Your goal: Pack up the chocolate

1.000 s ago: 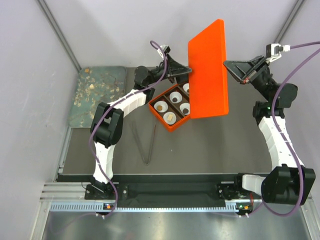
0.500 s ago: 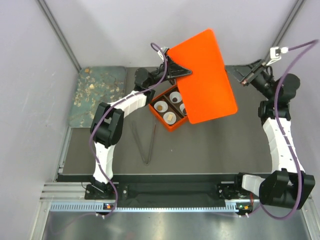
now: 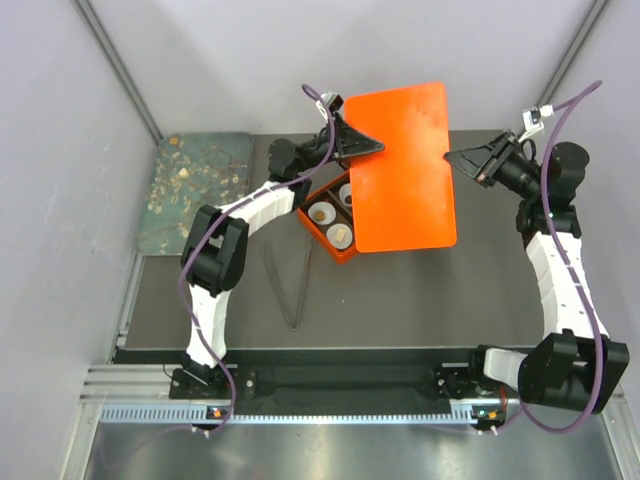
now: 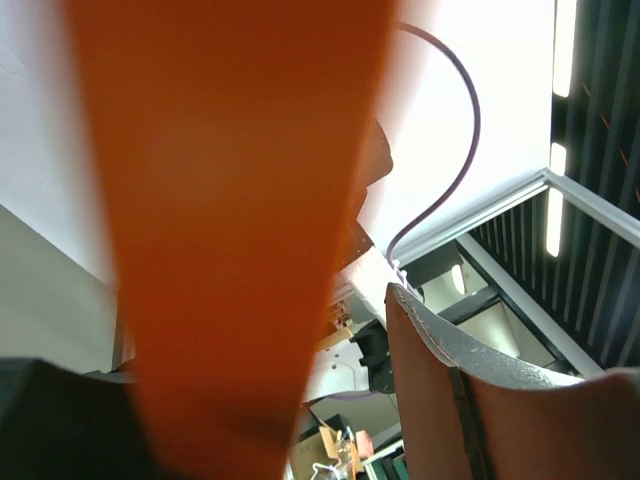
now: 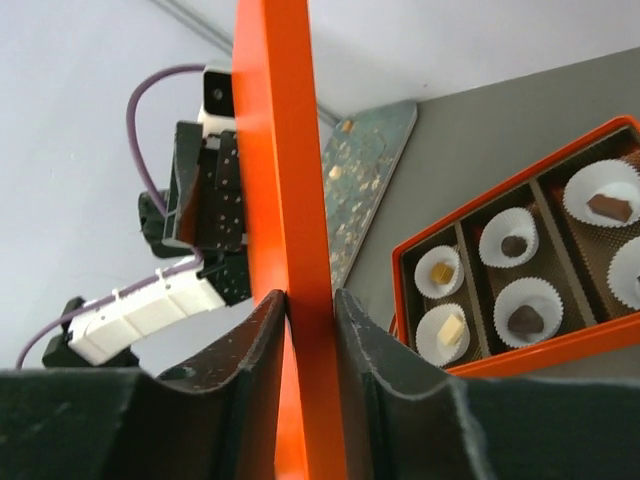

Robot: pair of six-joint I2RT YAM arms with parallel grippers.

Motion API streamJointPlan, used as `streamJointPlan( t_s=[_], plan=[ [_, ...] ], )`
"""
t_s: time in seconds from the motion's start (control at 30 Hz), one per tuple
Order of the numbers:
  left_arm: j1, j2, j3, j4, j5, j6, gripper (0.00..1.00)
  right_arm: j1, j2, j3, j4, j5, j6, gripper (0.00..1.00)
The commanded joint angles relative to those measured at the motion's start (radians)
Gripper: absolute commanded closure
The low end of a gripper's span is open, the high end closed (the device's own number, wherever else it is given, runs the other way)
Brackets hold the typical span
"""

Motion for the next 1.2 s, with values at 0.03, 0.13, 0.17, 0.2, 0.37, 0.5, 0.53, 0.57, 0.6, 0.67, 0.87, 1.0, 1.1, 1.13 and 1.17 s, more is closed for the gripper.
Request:
streamJointPlan(
  t_s=[0.03, 0.13, 0.17, 0.2, 0.37, 0.5, 0.53, 0.57, 0.6, 0.67, 0.87, 1.0, 1.1, 1.13, 1.17],
  plan=[
    [-0.043, -0.072, 0.056, 0.476, -0.021, -0.048, 0.68, 0.029, 0.01, -0.018, 0.03, -0.13, 0.017, 0.71],
    [-0.043, -0.081, 0.05, 0.476, 0.002, -0.07, 0.75, 0.03, 0.003, -0.058, 0.085, -0.17, 0.038, 0.64],
    [-0.045, -0.081, 0.05, 0.475, 0.016, -0.076, 0.81, 0.035, 0.006, -0.065, 0.092, -0.182, 0.035, 0.63],
    [-0.043, -0.083, 0.05, 0.467, 0.023, -0.093, 0.85, 0.037, 0.008, -0.068, 0.092, -0.191, 0.029, 0.6],
    [-0.043, -0.101, 0.027, 0.438, 0.089, -0.11, 0.93, 0.038, -0.001, -0.076, 0.063, -0.196, -0.017, 0.88],
    [-0.025, -0.177, -0.049, 0.294, 0.154, 0.011, 0.57, 0.038, -0.024, -0.087, 0.056, -0.167, -0.003, 1.0],
    [-0.019, -0.196, -0.069, 0.189, 0.155, 0.051, 0.52, 0.038, -0.033, -0.087, 0.058, -0.164, 0.008, 1.0],
    [-0.011, -0.216, -0.109, 0.135, 0.155, 0.138, 0.49, 0.038, -0.038, -0.084, 0.064, -0.158, 0.014, 1.0],
    [0.005, -0.254, -0.128, 0.078, 0.148, 0.18, 0.43, 0.037, -0.047, -0.082, 0.082, -0.156, 0.025, 1.0],
    [0.022, -0.303, -0.166, -0.079, 0.148, 0.299, 0.37, 0.034, -0.058, -0.084, 0.115, -0.15, 0.075, 1.0],
    [0.084, -0.362, -0.224, -0.149, 0.163, 0.346, 0.28, 0.009, -0.064, -0.082, 0.265, -0.098, 0.25, 1.0],
    [0.119, -0.371, -0.261, -0.139, 0.186, 0.324, 0.23, 0.007, -0.046, -0.075, 0.305, -0.029, 0.293, 1.0],
    [0.16, -0.376, -0.301, -0.165, 0.191, 0.327, 0.21, 0.007, -0.024, -0.085, 0.389, 0.003, 0.364, 1.0],
    [0.174, -0.377, -0.324, -0.161, 0.189, 0.326, 0.21, 0.01, -0.017, -0.082, 0.395, 0.005, 0.368, 1.0],
    [0.19, -0.376, -0.336, -0.158, 0.186, 0.314, 0.21, 0.012, -0.009, -0.078, 0.399, 0.002, 0.371, 1.0]
  ],
)
